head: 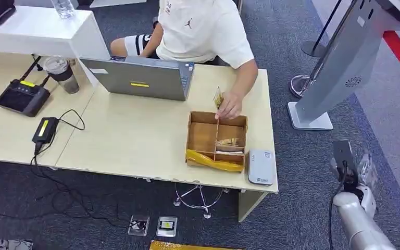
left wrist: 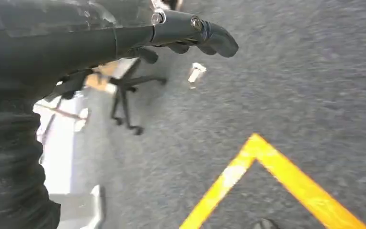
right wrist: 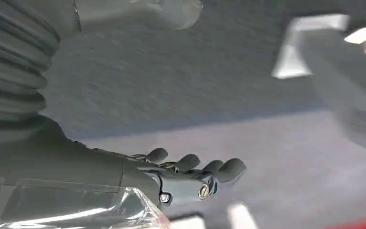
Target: Pass the card to the sensor for recognition and then transmit it.
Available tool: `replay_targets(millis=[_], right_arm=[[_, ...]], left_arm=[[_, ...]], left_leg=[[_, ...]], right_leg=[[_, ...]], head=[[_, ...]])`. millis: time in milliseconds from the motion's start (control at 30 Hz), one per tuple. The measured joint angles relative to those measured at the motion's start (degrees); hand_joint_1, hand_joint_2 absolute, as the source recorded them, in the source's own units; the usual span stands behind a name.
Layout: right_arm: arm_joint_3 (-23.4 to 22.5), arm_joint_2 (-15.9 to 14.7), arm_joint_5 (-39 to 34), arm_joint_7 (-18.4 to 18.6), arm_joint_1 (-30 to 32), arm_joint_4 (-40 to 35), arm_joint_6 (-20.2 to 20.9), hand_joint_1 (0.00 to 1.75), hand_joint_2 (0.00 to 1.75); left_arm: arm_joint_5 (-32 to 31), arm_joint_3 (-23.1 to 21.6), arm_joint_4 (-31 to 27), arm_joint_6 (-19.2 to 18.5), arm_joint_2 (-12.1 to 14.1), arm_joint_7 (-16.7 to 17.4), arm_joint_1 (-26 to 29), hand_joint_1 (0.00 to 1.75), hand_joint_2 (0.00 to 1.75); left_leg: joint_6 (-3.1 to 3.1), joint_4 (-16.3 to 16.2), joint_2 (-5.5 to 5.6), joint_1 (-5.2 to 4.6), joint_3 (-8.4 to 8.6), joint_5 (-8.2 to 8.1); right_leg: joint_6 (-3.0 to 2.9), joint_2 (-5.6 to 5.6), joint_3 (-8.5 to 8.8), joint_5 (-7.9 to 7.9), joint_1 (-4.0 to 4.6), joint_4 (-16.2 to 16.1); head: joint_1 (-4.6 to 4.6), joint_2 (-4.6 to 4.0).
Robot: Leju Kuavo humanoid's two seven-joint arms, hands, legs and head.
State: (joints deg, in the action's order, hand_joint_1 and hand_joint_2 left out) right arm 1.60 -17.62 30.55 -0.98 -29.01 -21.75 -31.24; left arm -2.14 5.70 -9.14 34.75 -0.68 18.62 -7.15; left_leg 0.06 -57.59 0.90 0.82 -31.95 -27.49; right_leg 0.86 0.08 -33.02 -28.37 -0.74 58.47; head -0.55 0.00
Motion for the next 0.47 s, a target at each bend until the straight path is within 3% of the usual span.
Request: replay_targets(millis=[133,333,467], right_arm=[[-3.0,0.4,-3.0,2.8,4.6,1.9,2.7,0.00,1.75],[-4.1,4.8,1.8,13.5,15.2,5.2,12.7,0.00,1.75],[-3.9,8.3,6.5,13.4,19.6,6.5,13.8,0.00,1.75]], left_arm=[[0.0,0.0,0.0,-0.2,0.0,0.1,-0.1,0.00,1.75],[0.3,0.0,0.0,-0.4,0.0,0.0,-0.2,0.00,1.75],[0.3,0.0,0.0,-0.8,0.0,-0.3,-0.2,0.00,1.75]], left_leg=[[-0.01,0.0,-0.02,0.01,0.06,-0.06],[-0.11,0.0,0.05,0.08,0.05,-0.14],[-0.19,0.1,-0.08,0.08,-0.06,-0.20]], right_leg=[[-0.01,0.03,-0.01,-0.03,0.02,0.0],[-0.09,-0.07,0.04,-0.16,0.09,0.0],[-0.13,0.09,-0.02,-0.18,0.08,0.1]], head=[[-0.02,0.00],[0.02,0.00],[0.07,0.00]])
